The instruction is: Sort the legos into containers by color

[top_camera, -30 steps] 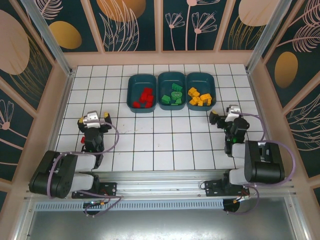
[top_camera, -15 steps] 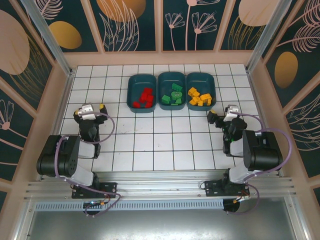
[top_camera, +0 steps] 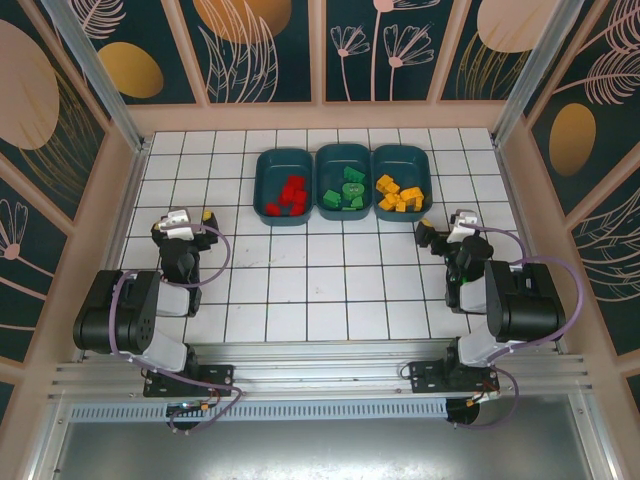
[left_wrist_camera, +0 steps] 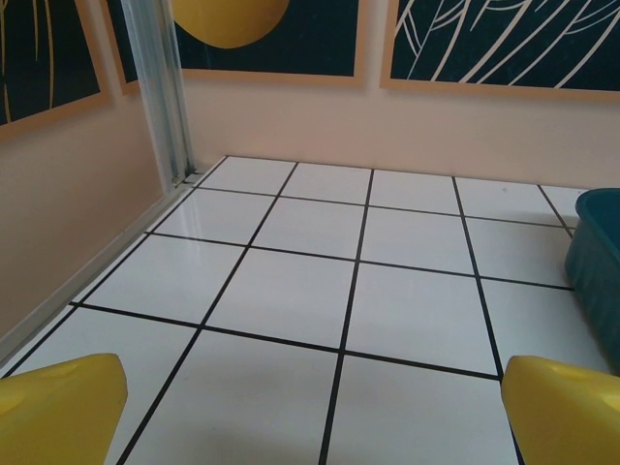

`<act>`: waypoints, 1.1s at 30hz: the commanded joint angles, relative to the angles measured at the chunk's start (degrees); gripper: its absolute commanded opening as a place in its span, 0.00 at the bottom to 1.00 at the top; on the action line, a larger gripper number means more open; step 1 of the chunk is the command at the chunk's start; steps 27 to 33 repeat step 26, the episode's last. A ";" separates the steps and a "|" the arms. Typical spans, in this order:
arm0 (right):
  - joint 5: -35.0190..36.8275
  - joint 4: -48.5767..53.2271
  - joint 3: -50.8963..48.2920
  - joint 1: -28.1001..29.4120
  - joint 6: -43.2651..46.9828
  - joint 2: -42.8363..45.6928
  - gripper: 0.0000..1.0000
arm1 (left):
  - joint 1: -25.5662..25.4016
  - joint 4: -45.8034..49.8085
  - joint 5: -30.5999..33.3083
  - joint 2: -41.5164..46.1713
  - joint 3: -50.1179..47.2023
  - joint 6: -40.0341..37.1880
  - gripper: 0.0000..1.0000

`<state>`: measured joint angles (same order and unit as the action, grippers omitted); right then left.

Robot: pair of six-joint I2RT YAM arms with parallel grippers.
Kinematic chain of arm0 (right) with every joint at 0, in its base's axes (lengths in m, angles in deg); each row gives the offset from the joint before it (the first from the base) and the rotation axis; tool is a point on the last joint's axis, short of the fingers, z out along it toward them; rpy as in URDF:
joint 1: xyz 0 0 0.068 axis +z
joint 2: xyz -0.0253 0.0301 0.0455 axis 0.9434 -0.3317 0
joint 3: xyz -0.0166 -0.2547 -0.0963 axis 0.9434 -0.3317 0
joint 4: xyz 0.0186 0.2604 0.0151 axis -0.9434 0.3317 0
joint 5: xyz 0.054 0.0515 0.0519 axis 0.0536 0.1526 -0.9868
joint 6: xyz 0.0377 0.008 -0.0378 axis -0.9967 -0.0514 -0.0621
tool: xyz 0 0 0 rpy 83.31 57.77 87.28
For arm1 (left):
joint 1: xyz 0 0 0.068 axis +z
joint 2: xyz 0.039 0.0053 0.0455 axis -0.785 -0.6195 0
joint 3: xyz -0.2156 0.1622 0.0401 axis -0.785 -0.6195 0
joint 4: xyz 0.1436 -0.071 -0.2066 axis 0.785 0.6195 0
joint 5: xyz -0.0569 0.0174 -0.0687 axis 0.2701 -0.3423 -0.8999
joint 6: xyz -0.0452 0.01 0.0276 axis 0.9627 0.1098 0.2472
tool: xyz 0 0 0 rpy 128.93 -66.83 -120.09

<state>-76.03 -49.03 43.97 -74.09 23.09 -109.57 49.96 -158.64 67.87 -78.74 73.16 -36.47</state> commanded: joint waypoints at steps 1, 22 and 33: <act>1.50 -3.23 0.80 0.55 0.45 0.03 0.99 | 0.27 -0.71 -0.72 0.31 -0.04 0.87 0.99; 2.38 -3.39 0.72 0.99 0.76 0.09 0.99 | 0.27 0.26 -1.33 0.19 0.55 0.87 0.99; 2.38 -3.40 0.65 0.92 0.71 0.09 0.99 | 0.31 -0.46 -1.19 0.30 -0.03 0.69 0.99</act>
